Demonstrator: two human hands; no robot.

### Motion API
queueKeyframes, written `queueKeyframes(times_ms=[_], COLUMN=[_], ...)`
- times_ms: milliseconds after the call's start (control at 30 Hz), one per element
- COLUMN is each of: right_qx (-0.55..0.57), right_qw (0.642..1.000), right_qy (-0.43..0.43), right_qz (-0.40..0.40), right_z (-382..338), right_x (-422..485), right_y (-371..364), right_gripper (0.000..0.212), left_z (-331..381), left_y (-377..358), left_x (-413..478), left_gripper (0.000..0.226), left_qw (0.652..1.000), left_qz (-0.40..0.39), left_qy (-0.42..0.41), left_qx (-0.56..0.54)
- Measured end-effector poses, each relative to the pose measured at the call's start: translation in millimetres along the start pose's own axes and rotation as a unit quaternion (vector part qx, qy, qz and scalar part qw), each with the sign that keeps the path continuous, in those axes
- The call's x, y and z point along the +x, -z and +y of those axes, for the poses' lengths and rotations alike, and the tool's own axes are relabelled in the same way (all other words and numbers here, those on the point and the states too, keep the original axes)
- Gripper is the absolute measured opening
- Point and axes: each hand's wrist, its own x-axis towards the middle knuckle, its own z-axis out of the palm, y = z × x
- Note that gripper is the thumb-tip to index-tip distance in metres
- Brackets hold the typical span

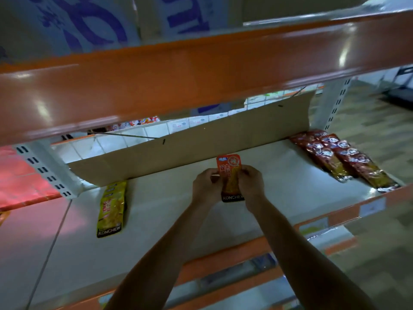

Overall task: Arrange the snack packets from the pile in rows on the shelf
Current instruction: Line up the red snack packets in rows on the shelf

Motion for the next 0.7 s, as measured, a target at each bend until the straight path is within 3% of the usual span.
queueKeyframes(times_ms=[400,600,700], right_qx=[-0.106,-0.174,-0.192], right_qw=[0.99,0.968,0.961], right_qy=[0.092,0.159,0.16], right_qz=[0.027,0.089,0.114], right_z=[17.8,25.2,33.8], right_x=[85.1,112.0,121.9], right_y=[141.2,200.6,225.1], right_gripper=[0.03,0.018,0.029], left_z=[67.4,89.9,97.6], left_y=[-146.7,-203.3,-225.5], left_x=[16.3,9.5,7.5], left_gripper=[0.016,0.01,0.012], left_qw=[0.988,0.981,0.982], left_qz=[-0.075,-0.102,-0.105], left_qy=[0.082,0.106,0.108], left_qx=[-0.108,-0.123,-0.116])
